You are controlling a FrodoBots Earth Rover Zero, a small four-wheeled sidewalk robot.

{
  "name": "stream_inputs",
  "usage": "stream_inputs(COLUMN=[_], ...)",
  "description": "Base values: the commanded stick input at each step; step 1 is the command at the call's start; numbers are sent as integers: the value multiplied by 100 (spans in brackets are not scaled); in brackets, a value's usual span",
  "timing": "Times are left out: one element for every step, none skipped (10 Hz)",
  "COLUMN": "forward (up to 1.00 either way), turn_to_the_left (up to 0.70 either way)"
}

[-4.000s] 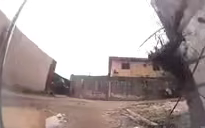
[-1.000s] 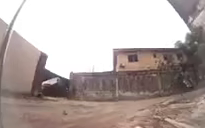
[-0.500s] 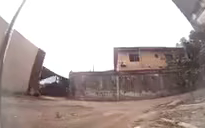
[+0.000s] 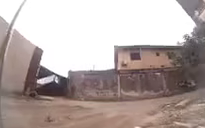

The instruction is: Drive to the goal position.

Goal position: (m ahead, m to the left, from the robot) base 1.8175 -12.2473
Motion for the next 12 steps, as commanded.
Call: stream_inputs(forward=[84,84,84,84,84,84,84,84,84,84,84,84], turn_to_the_left=[3,3,-12,-34,-34,-34,-34,-34,-34,-34,-34,-34])
